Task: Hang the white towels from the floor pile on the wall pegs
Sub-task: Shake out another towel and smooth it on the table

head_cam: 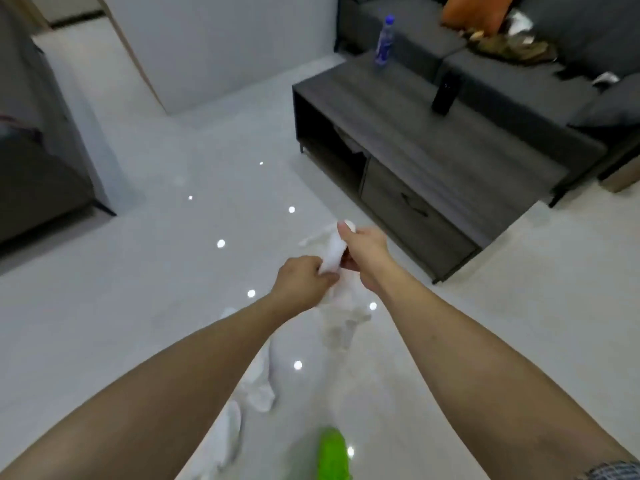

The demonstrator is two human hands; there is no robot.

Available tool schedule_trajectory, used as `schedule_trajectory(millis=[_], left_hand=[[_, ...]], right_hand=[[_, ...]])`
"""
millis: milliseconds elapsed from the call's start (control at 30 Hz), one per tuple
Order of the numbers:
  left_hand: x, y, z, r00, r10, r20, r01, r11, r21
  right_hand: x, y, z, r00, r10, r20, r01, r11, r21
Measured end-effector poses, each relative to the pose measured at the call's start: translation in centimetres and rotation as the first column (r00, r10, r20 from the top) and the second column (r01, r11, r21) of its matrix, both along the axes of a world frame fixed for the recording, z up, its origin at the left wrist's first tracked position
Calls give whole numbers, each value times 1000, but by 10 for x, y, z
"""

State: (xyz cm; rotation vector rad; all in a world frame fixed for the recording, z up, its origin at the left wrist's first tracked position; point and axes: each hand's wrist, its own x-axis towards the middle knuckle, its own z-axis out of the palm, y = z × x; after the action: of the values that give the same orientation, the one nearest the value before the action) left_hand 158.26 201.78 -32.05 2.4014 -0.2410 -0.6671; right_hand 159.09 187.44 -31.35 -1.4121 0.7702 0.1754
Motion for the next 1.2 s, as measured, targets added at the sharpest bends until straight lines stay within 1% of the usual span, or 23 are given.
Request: schedule_trajectory(millis=[100,167,233,300,367,400,467,533,567,633,700,733,767,800,833,867,933,1000,1033,1067,1100,1133,1200], left_hand=[[35,-46,79,989,46,143,-38,998,-59],[56,-76,122,973,126,193,-92,980,-178],[72,-105,156,956,217,197,-148,938,-314],[85,-136,182,951,229,206,-144,922,-358],[97,-167,203,953,206,223,-112,921,-373],[103,-183,212,954,191,232,-92,920,-380],[112,-213,225,966,141,218,-39,910,-413],[122,-240,235,972,71,223,29,909,-416],[127,-254,239,969,30,245,68,921,-384],[138,-285,249,933,-52,355,156,949,-272],[151,-321,259,885,-154,440,277,933,-231],[157,-339,264,878,-248,410,378,884,-275],[162,-357,269,869,-371,328,477,803,-356],[169,-375,274,844,-487,223,533,718,-449],[177,-390,278,809,-573,135,550,655,-518],[186,-406,282,770,-631,96,571,614,-545],[200,-440,287,686,-718,119,666,553,-502],[201,-480,289,586,-797,148,748,462,-476],[196,-502,288,565,-811,155,762,440,-475],[188,-524,286,578,-799,166,759,451,-470],[179,-546,283,613,-764,201,752,486,-445],[170,-568,280,646,-711,277,751,528,-397],[156,-609,276,658,-595,462,747,594,-299]], right_hand=[[5,-48,79,986,50,158,-45,998,-37],[0,-78,121,955,147,258,-132,988,-76],[-8,-105,150,907,250,339,-226,968,-108],[-14,-130,174,872,330,362,-278,942,-188],[-16,-151,192,861,343,374,-244,926,-286],[-14,-162,198,864,315,393,-182,923,-340],[-7,-185,208,877,180,445,14,917,-398],[2,-212,215,874,-5,486,195,920,-340],[8,-227,219,873,-82,481,260,912,-317],[21,-260,227,873,-158,462,342,873,-347],[35,-294,237,884,-147,445,363,815,-452],[41,-310,242,885,-131,446,366,789,-494],[47,-325,248,884,-116,453,368,769,-522],[52,-341,252,885,-109,453,373,748,-549],[55,-358,257,887,-113,448,386,714,-584],[57,-374,261,888,-123,443,404,668,-625],[58,-408,270,881,-165,444,451,573,-684],[55,-441,278,868,-212,449,492,489,-721],[53,-458,282,864,-236,444,503,446,-741],[49,-474,284,864,-265,428,502,405,-764],[44,-489,285,864,-297,407,497,368,-786],[38,-505,285,861,-327,391,492,334,-804],[23,-535,284,848,-366,384,493,276,-825]])
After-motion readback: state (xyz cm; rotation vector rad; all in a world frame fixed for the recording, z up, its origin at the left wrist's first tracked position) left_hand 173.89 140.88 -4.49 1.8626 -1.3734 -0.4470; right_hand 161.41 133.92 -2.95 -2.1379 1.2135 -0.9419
